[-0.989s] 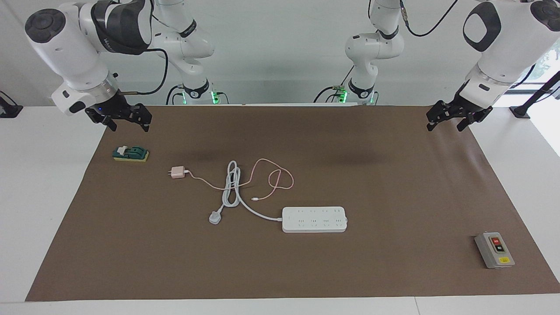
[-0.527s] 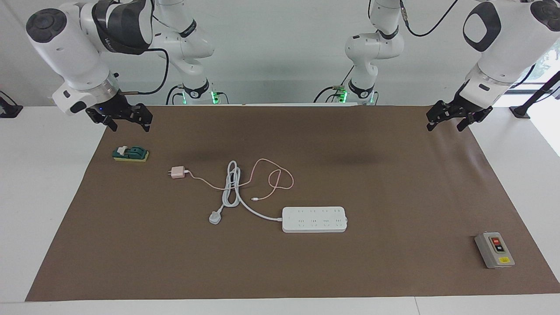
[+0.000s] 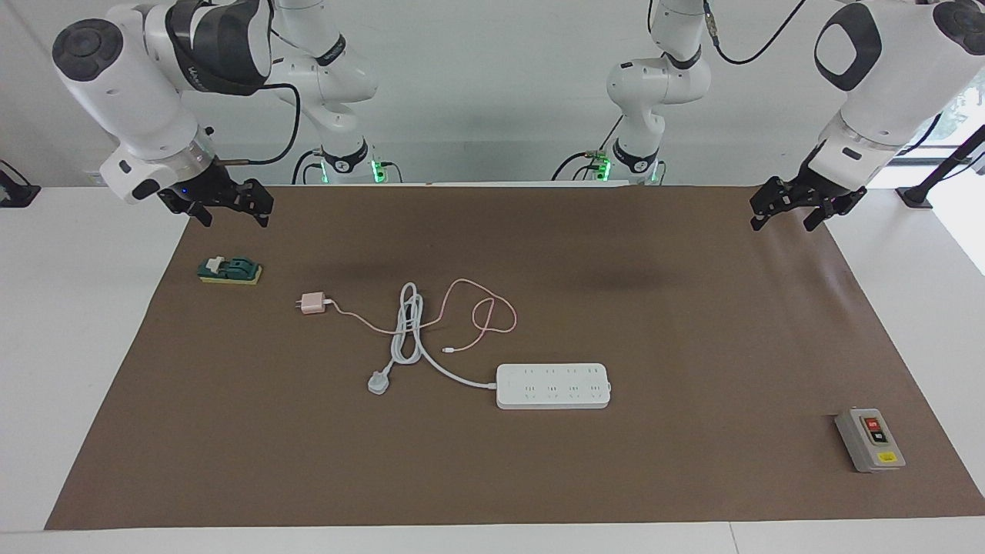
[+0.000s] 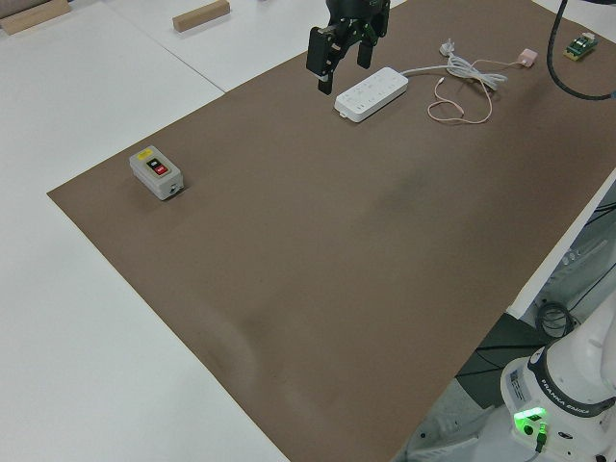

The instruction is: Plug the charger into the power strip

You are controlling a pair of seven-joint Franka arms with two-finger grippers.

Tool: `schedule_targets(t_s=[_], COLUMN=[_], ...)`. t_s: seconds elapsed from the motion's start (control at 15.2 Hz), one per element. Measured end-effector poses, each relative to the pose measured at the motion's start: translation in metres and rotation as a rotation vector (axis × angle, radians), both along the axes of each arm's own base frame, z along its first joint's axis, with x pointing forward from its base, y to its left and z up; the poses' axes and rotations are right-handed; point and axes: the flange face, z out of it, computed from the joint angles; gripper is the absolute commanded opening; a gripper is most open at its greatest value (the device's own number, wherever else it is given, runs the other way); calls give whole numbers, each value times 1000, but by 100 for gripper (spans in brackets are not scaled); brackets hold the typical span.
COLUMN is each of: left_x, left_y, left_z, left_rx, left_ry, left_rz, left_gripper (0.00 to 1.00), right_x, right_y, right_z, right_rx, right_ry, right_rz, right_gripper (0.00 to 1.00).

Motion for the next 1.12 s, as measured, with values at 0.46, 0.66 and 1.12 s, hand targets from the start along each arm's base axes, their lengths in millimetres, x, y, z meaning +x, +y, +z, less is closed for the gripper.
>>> schedule_targets(t_s=[0.46,0.66,1.12], left_x=[0,0,-3], left_y=[0,4,19], left_z=[0,0,11], left_rx=[0,0,-2], left_ry=[0,0,-32], left_rz=[0,8,34], left_gripper=[100,100,100], right_x=[1,3,25], right_y=[-18,-11,-7], right_z=[1,0,-42], right_rx=[29,1,20], right_ry=[-22,-11,142], right_rz=[-213,-517,-1238], right_gripper=[100,100,100])
